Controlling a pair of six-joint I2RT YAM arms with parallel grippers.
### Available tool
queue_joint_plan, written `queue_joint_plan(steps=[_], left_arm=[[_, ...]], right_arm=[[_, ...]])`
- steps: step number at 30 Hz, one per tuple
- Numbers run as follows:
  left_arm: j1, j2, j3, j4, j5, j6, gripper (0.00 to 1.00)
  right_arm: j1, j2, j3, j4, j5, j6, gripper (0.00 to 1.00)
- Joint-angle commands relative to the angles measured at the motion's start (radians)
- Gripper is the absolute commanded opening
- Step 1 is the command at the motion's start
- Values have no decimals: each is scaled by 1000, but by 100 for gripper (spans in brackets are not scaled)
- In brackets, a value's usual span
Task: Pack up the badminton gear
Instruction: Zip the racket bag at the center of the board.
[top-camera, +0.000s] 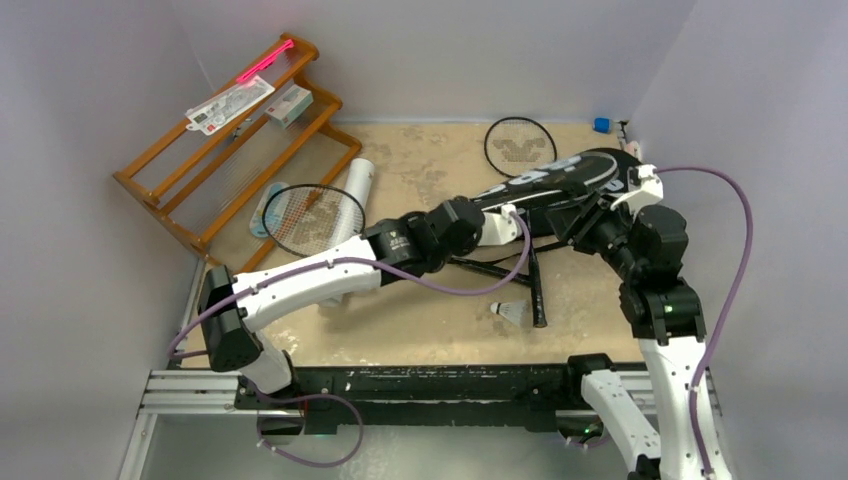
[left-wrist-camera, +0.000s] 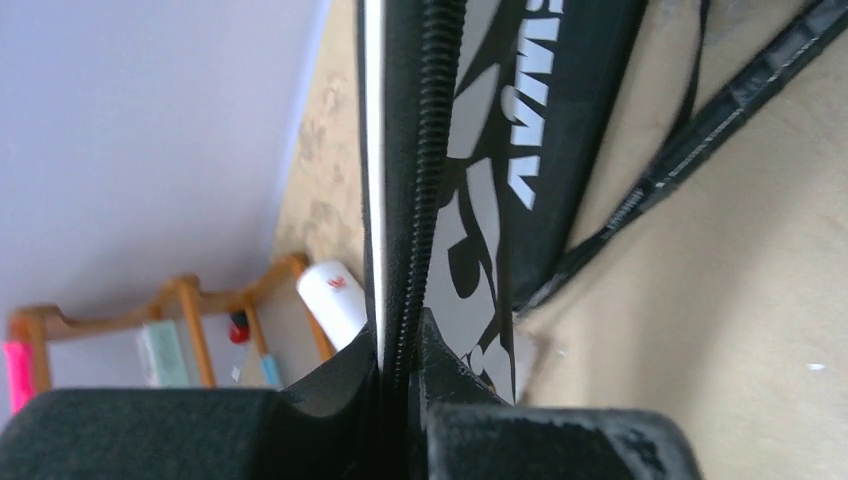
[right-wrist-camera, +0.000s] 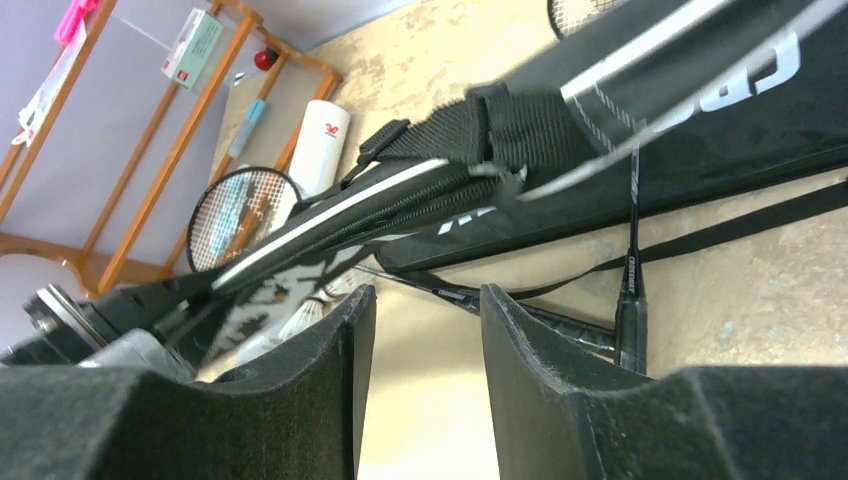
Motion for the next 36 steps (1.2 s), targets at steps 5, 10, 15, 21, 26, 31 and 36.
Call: queue_joint_plan(steps=[5,10,15,21,26,31,36], left_arm=[[70,-9,-65,30,132,330,0],[58,-107,-363,172,223,286,0],[50,-200,-518,263,265,183,0],[35,-314,-646,254,302,134,0],[0,-428,-720,328,414,126,0],[-16,-445,-703,359,409,79,0],[-15,-481,-671,320,379,25,0]], right_arm=[[1,-56,7,-93,76,-35,46],[1,-73,-22,-159,47,-54,53],[1,-33,-46,-230,-37,-109,59],[1,-63,-117,-208,-168,-181,73],[1,-106,-160,-146,-242,-174,76],[1,-104,-155,-113,-348,-221,77],[1,-87,-147,-67,-599,-278,88]])
